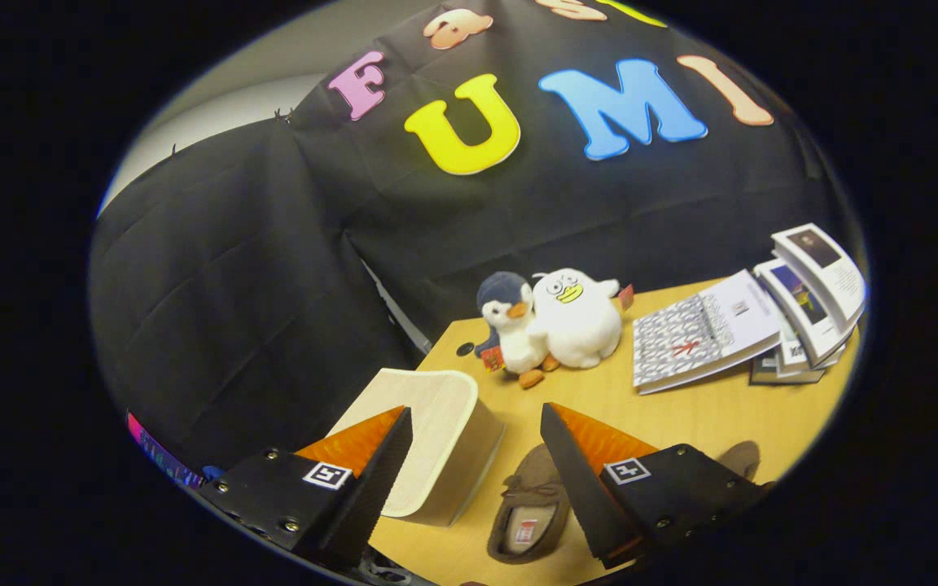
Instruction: Open the storage box then place both shoes into the box .Put the left shoe in first, then the right shoe, with the right side of both shoes facing outward in a uniform manner.
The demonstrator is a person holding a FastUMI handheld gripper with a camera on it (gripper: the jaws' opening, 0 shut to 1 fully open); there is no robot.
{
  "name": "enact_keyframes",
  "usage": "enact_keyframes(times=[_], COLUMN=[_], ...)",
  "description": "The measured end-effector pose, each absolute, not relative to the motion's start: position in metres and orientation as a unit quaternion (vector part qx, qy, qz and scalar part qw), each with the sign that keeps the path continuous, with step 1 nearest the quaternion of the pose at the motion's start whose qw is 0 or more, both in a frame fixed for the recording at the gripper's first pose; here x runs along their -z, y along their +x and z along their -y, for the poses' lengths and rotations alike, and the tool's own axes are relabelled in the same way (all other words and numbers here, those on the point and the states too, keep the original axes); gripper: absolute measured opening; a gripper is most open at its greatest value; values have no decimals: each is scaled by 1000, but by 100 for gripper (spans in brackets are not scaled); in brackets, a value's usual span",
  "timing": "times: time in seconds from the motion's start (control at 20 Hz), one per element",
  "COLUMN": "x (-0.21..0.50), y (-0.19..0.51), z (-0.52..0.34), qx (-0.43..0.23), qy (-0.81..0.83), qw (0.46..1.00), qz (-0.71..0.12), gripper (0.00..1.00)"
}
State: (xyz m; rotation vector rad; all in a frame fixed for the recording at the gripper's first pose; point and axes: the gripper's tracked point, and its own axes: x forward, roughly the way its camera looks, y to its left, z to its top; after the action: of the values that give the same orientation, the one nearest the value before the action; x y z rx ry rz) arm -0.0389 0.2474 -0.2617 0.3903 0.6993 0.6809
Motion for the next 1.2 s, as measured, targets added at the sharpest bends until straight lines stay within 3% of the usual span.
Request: enact_keyframes(times=[0.35, 0.8, 0.95, 1.0, 1.1, 1.2], x=[322, 361, 363, 358, 354, 344], y=[-64, -73, -74, -74, -69, -68], z=[-307, -341, -355, -355, -356, -360], qx=[-381, -361, -362, -368, -371, -385], qy=[225, 331, 364, 371, 373, 392], qw=[791, 709, 682, 673, 677, 666], qz=[-422, -507, -522, -523, -514, -505], gripper=[96, 95, 86, 76, 75, 29])
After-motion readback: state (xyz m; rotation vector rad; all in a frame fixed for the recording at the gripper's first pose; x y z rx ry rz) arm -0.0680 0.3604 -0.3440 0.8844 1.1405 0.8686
